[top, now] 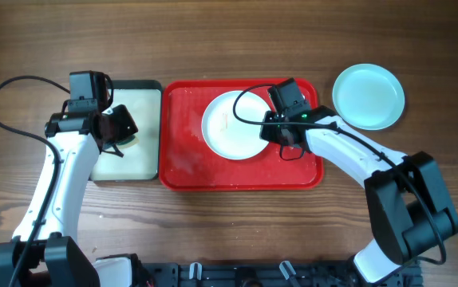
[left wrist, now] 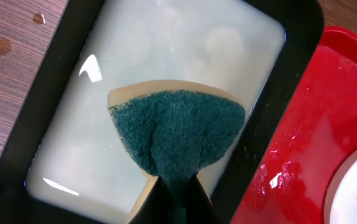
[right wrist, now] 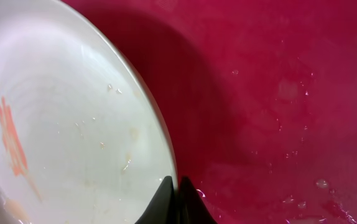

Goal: Clean dirty plates on tray and stack at the side

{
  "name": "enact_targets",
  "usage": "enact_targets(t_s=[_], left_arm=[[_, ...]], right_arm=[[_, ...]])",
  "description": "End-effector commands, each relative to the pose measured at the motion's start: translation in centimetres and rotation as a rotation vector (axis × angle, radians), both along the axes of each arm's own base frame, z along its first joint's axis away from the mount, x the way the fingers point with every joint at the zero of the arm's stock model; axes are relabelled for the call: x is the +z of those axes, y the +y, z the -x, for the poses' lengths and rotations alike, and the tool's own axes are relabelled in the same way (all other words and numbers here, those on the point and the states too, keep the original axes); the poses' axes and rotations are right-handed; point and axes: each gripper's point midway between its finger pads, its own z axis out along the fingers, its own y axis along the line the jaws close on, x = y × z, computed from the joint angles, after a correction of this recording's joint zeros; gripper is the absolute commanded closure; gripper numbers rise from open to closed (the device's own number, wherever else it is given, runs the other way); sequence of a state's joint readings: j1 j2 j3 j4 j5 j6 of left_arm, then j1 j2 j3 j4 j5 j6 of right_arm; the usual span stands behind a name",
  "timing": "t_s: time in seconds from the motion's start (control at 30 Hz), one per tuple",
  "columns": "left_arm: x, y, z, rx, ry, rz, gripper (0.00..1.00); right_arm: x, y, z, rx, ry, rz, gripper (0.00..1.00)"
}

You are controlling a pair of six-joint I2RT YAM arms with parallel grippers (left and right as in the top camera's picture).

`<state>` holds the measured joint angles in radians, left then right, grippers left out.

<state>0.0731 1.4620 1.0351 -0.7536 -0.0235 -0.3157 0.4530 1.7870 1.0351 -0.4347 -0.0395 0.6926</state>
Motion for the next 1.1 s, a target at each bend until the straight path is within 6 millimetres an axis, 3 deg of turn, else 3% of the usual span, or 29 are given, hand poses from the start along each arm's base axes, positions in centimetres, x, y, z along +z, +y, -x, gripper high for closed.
enact_targets(t_s=[0.0,0.17,0.3,0.33,0.37,0.43,0.5,0.63,0.87,0.97,1.07], left_arm=[[0.2,-0.4,-0.1,-0.004,-0.013,0.016,0.96],[0.2,-0.4,-0.1,-0.004,-0.013,0.017,0.96],[0.2,-0.4,-0.1,-0.005,-0.013,0.016,0.96],[0.2,-0.4,-0.1,-0.005,-0.013,0.016,0.96],[0.2,-0.4,-0.1,-0.005,-0.013,0.016,0.96],[0.2,-0.4,-0.1,-0.005,-0.013,0.016,0.96],[0.2,-0.4,-0.1,-0.005,-0.012,0.016,0.96],[0.2,-1.2,-0.1,-0.03,-0.013,0.016,0.96],[0.8,-6.7,-1.3,-0.185,-0.071,0.021,0.96],[1.5,-9.5,-2.2,-0.209,-0.131,0.053,0.96],[2.5,-13.0,-2.9,-0.291,-0.192,0.114,0.96]], right_arm=[[-1.0,-0.4,0.5,0.019,0.024,0.035,0.91],[-1.0,-0.4,0.6,0.147,0.005,0.075,0.69],[0.7,0.1,-1.1,0.244,-0.074,0.091,0.57],[1.3,0.2,-1.5,0.245,-0.093,0.086,0.51],[2.0,0.4,-2.0,0.25,-0.114,0.082,0.36],[3.5,1.0,-2.6,0.3,-0.157,0.075,0.2],[4.7,1.6,-2.9,0.374,-0.196,0.073,0.18],[5.5,1.7,-3.4,0.388,-0.213,0.057,0.2],[5.8,1.8,-3.1,0.441,-0.194,-0.047,0.24],[5.7,1.3,-3.3,0.429,-0.189,-0.045,0.0],[5.7,1.2,-3.3,0.425,-0.187,-0.044,0.0]])
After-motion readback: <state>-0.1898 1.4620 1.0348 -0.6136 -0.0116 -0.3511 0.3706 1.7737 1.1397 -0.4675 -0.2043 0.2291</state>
